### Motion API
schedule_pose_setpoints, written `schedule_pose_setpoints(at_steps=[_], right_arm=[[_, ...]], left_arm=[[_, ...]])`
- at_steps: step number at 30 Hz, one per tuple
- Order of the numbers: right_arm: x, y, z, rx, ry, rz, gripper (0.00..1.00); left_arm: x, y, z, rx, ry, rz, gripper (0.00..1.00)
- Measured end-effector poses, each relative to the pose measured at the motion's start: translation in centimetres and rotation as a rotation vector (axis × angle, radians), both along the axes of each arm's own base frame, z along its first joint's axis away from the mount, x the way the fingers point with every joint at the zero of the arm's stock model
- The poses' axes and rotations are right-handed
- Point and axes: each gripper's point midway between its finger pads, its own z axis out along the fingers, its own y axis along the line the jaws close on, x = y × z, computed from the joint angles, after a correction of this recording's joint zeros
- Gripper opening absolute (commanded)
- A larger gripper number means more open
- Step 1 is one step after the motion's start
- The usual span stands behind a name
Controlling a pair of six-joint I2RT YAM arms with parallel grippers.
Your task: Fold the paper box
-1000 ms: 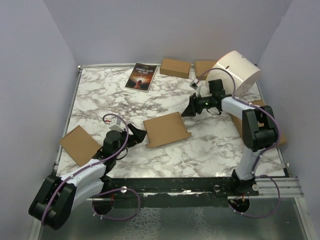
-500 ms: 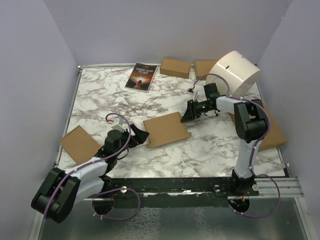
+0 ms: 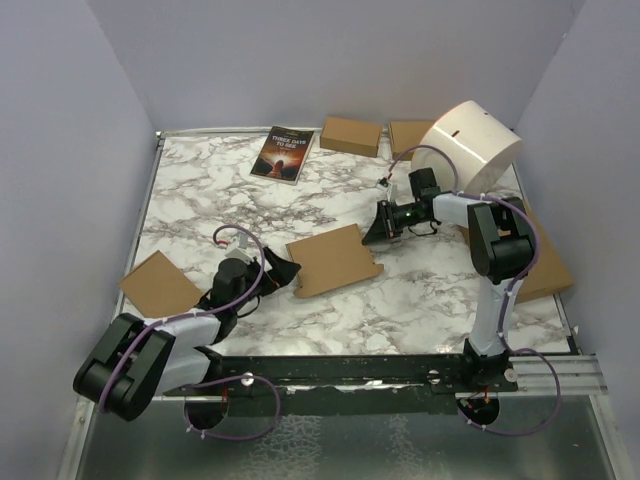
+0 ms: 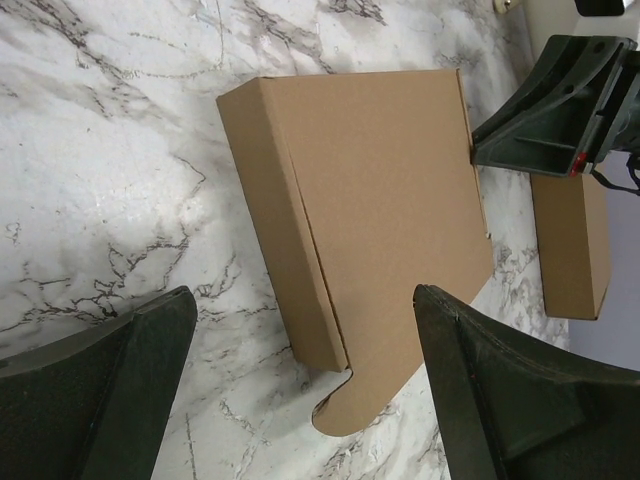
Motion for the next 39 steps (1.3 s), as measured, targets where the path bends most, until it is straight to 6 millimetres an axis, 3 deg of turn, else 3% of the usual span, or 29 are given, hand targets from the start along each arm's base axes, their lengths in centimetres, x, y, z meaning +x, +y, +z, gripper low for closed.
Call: schedule_pose_setpoints(at_steps=[15, 25, 34, 39], right_arm=[[0.4, -2.2, -0.1, 0.053, 0.068, -0.087, 0.11], [0.4, -2.2, -0.1, 0.07, 0.077, -0.085, 0.11], [0.3, -2.1, -0.1, 0.079, 0.08, -0.081, 0.12], [0.3, -2.1, -0.1, 0.079, 0.079, -0.08, 0.13]], left_arm=[[1.4, -1.6, -0.5, -0.146, 0.029, 0.035, 0.93], [0.8, -3.9, -0.3, -0.197, 0.022, -0.021, 0.92], [1.4, -5.3, -0.2, -0.232, 0.035, -0.021, 0.75], [1.8, -6.3, 0.6, -0.27, 0.024, -0.018, 0.59]])
